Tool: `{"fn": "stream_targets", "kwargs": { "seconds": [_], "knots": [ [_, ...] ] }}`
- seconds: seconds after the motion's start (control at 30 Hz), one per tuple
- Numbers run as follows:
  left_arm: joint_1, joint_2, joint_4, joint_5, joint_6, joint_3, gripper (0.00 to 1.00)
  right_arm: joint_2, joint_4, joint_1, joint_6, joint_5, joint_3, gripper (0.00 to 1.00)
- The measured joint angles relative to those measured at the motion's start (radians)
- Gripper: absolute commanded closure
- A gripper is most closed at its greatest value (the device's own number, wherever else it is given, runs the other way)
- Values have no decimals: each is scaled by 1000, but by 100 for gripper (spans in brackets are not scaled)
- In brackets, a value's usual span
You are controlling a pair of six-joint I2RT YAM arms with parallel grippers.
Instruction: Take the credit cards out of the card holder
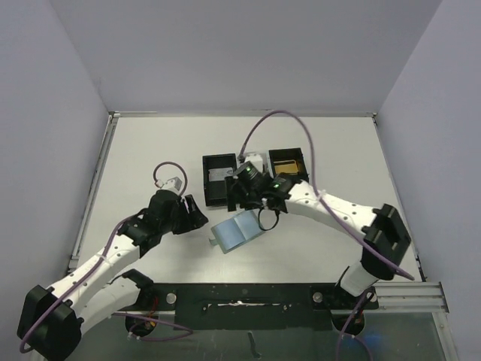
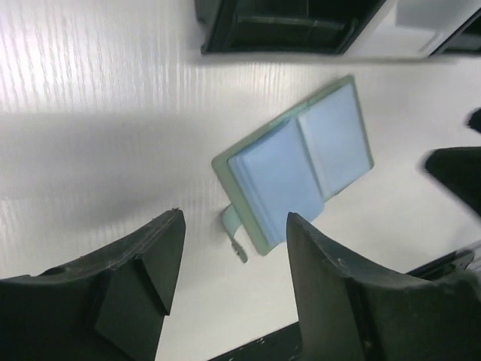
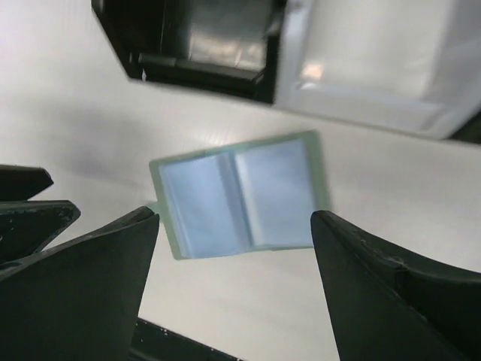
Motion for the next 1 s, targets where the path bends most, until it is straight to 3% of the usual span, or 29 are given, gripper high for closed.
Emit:
{"fn": "stream_targets", "kwargs": {
  "seconds": [0.17, 0.37, 0.47, 0.63, 1.0],
  "knots": [
    [76, 40, -34, 5, 48, 115, 29, -251, 20, -172, -43, 79, -60, 11],
    [282, 78, -105, 19, 122, 285, 25, -413, 41, -468, -125, 106, -142, 10],
    [358, 85, -155, -38, 139, 362, 25, -468, 74, -560, -183, 136, -192, 9],
    [369, 84, -222, -186, 151, 479, 24, -563, 131, -575, -296, 192, -215, 1],
    [369, -10, -241, -477, 202, 638, 24, -721, 211, -575, -447, 229, -134, 2]
  ]
}}
